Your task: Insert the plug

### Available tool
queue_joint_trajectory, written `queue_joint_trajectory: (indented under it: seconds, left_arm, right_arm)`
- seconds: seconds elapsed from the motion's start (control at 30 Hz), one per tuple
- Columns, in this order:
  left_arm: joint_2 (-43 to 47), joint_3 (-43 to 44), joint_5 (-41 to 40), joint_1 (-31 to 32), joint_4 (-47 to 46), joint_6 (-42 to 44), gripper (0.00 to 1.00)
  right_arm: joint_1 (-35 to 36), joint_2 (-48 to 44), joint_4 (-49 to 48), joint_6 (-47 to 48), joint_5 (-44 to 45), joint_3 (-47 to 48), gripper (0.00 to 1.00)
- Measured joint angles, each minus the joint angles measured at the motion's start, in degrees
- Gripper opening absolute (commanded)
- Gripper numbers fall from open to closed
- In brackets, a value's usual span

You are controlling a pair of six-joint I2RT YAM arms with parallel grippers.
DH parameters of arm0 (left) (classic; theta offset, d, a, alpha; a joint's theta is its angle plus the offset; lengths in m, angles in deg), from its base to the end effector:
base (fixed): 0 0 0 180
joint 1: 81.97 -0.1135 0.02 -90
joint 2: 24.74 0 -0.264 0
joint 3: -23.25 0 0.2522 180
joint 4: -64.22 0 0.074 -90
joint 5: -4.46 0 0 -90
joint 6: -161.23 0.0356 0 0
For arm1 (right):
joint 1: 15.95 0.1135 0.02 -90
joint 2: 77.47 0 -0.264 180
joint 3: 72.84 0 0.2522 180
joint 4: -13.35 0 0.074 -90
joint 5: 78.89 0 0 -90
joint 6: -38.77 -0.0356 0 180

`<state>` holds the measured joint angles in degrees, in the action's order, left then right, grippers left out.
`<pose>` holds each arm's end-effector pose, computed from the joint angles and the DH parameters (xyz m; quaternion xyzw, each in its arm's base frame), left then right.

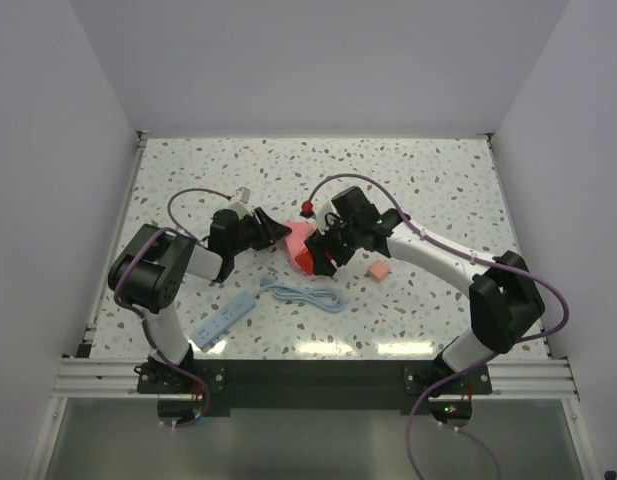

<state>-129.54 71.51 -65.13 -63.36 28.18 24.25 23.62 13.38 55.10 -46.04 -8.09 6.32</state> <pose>0.3060 -0.1161 0.1207 -0.1003 0.8087 -0.4262 0.3927 0.2508 0.2224 0.2399 -0.4048 0.8458 0.2427 0.2487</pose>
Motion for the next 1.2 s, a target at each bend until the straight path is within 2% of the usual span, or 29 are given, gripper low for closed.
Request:
queue_joint_trajectory:
  seconds: [0.13,0.47,1.2]
  left_arm:
    - [0.33,-0.28,-0.52,0.0,0.0,-0.02,0.0]
    - [0.35,-0.28,-0.79,-0.02,0.04,0.0,0.0]
    - [1.2,0.46,-0.83,-0.24,1.81,1.49,0.0]
  right_arm:
    - [0.0,1.01,0.7,1.49,0.17,2.05,0.0]
    - [0.0,10.32,2.99,3.45,2.16,8.35,0.0]
    - [0.17,12.85,5.73,3.93,3.98,11.91,0.0]
